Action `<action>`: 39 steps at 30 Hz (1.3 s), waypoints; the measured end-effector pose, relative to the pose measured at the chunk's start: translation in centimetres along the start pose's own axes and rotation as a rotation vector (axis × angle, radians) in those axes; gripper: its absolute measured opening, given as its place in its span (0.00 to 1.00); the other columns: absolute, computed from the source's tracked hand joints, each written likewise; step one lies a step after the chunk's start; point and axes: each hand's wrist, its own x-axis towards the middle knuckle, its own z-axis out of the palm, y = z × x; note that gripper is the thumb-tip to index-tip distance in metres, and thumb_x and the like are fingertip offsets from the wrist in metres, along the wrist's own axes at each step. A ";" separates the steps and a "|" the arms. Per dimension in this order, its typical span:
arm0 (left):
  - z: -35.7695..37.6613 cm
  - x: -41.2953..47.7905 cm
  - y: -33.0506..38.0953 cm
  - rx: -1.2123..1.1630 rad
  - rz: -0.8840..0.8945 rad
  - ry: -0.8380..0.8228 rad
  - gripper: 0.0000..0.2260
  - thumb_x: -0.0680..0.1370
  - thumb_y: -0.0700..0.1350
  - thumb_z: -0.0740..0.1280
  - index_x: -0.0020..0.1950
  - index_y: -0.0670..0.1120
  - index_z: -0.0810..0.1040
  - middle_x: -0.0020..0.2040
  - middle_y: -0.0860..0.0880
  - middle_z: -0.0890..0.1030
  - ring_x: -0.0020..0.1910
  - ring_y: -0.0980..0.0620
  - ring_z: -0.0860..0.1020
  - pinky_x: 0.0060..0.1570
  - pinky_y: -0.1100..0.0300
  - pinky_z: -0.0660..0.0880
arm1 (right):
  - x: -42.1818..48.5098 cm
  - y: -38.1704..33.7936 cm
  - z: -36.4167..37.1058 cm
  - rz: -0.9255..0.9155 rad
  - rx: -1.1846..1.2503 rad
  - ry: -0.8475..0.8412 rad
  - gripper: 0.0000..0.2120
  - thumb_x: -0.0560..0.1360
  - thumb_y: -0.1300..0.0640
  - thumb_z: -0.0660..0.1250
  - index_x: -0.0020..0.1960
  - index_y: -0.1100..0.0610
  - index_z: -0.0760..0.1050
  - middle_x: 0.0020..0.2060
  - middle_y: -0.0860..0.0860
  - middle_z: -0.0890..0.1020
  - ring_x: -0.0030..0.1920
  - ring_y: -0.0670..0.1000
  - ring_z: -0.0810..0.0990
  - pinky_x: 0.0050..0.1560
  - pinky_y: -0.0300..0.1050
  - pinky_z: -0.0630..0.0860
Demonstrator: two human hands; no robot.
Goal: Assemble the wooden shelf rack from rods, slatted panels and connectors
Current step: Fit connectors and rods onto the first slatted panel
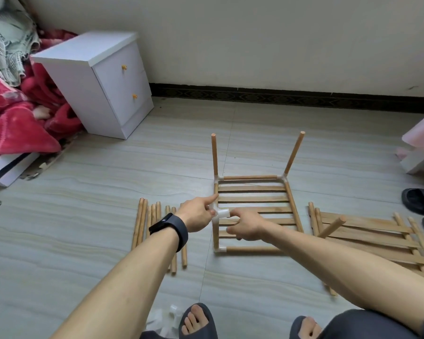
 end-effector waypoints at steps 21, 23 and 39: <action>0.1 0.3 -1.8 -0.275 -0.048 -0.042 0.21 0.74 0.57 0.75 0.66 0.59 0.80 0.47 0.59 0.83 0.41 0.53 0.82 0.39 0.67 0.74 | 3.0 2.9 4.8 -0.393 -0.220 0.131 0.09 0.81 0.45 0.66 0.47 0.49 0.77 0.38 0.48 0.81 0.42 0.54 0.79 0.42 0.46 0.72; 0.4 0.3 -1.9 -0.253 -0.031 -0.011 0.21 0.74 0.58 0.75 0.67 0.61 0.79 0.49 0.59 0.83 0.42 0.54 0.82 0.36 0.70 0.73 | 3.1 3.1 4.9 -0.388 -0.204 0.142 0.10 0.82 0.45 0.64 0.50 0.50 0.78 0.43 0.52 0.84 0.45 0.56 0.81 0.45 0.50 0.77; 0.9 1.5 -2.4 -0.089 0.092 -0.010 0.24 0.78 0.61 0.69 0.74 0.63 0.71 0.58 0.54 0.83 0.50 0.59 0.78 0.54 0.61 0.72 | 3.1 2.1 2.4 -0.229 -0.186 0.053 0.12 0.78 0.40 0.68 0.42 0.46 0.79 0.33 0.46 0.82 0.34 0.45 0.78 0.34 0.39 0.73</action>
